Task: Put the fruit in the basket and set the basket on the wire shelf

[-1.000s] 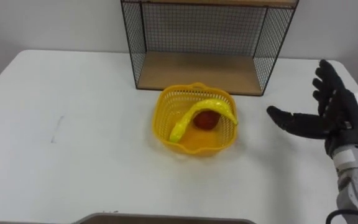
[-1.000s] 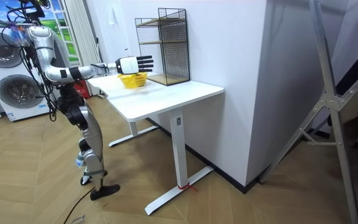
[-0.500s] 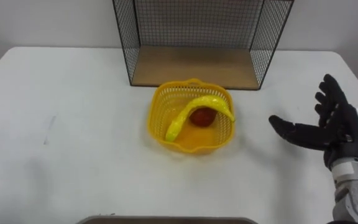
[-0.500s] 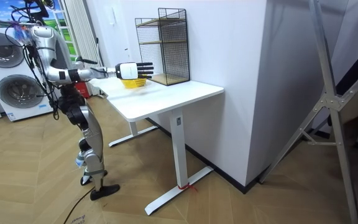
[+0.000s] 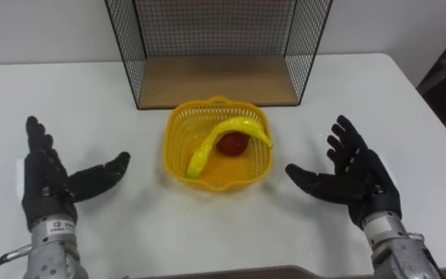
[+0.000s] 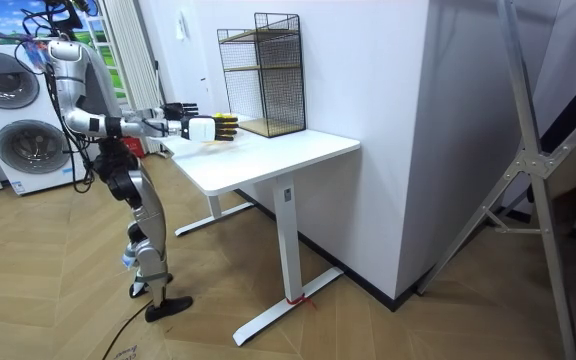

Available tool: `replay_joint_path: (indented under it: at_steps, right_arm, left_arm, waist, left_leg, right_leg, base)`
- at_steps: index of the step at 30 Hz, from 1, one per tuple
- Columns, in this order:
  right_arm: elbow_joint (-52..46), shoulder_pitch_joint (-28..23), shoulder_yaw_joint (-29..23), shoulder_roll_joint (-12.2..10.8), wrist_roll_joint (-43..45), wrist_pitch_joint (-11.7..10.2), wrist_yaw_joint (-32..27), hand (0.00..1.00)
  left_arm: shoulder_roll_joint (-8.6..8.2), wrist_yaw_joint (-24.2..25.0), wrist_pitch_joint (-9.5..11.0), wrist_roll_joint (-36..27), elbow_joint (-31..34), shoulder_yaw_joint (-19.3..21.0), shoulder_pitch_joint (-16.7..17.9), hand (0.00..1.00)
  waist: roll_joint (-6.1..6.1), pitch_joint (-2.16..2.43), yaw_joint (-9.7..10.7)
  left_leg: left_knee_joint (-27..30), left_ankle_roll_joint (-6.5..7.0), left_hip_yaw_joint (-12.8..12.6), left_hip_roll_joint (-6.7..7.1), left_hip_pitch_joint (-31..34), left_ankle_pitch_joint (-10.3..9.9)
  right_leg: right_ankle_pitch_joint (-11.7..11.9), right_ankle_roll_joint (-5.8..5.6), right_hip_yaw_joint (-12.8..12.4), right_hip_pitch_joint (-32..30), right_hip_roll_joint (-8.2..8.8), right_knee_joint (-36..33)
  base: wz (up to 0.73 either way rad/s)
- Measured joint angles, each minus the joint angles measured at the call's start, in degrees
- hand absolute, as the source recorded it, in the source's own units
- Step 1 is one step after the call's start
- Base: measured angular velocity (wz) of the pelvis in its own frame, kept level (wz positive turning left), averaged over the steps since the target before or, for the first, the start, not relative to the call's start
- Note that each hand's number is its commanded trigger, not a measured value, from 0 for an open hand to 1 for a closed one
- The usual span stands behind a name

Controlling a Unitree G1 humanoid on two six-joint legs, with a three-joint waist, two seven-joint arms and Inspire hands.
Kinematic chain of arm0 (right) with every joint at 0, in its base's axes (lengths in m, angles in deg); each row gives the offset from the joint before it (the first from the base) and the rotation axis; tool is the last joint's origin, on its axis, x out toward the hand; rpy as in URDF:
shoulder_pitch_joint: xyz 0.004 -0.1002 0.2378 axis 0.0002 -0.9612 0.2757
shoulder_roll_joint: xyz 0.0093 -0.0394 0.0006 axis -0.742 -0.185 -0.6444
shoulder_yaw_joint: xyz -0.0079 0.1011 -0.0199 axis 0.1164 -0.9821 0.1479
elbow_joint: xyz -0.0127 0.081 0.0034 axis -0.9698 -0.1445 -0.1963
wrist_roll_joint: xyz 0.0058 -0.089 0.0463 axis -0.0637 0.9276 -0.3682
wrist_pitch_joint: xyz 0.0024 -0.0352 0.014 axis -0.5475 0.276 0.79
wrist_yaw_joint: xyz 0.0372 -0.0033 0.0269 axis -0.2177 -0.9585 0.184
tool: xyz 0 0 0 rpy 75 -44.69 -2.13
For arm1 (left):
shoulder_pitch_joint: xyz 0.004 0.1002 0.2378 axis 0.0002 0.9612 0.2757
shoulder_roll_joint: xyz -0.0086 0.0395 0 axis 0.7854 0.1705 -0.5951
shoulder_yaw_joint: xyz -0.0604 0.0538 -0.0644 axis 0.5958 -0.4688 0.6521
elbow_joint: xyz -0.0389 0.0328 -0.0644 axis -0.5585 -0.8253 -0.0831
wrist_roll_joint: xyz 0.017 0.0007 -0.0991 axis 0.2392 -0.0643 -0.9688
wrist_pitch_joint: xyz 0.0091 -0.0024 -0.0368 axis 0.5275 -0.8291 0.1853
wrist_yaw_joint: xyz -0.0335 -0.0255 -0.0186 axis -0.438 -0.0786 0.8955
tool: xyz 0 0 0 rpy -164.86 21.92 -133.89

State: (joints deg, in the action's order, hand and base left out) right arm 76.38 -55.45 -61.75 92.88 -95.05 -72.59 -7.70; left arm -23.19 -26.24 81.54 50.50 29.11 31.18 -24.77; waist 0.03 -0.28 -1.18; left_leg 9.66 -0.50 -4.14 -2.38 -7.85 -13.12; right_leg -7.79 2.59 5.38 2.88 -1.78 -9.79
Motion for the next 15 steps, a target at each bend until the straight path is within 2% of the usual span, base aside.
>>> replay_joint_path:
  at_steps: [4,9,15]
  right_arm:
    - [0.0,0.46,2.12,-0.76,-4.61,-0.74,0.76,0.0]
    - [1.38,2.13,3.87,-0.83,-4.82,-1.61,1.79,0.0]
    - [4.03,3.39,4.82,-1.04,-7.11,-1.66,3.61,0.0]
  left_arm:
    - [-0.97,3.37,0.01,-2.19,-1.99,-0.37,-1.59,0.0]
    - [-0.95,7.7,0.02,-4.43,-3.2,-1.36,-2.22,0.0]
    - [-1.23,12.26,0.02,-5.55,-5.86,-3.67,-2.72,0.0]
  waist:
    - [0.32,-0.12,0.34]
    - [0.49,-0.35,0.68]
    - [0.67,-0.58,0.69]
  left_leg:
    - [-0.03,0.0,-0.09,-0.05,-0.27,0.0]
    - [-0.04,0.0,-0.35,-0.02,-0.51,0.0]
    - [-0.04,0.0,-0.36,-0.04,-0.42,0.0]
  right_leg:
    - [0.01,0.01,-0.05,0.1,-0.05,-0.18]
    - [0.01,0.01,-0.41,0.12,-0.06,-0.29]
    - [0.01,0.01,-0.49,0.0,-0.12,-0.22]
  base:
    - [0.0]
    - [-0.02]
    - [-0.01]
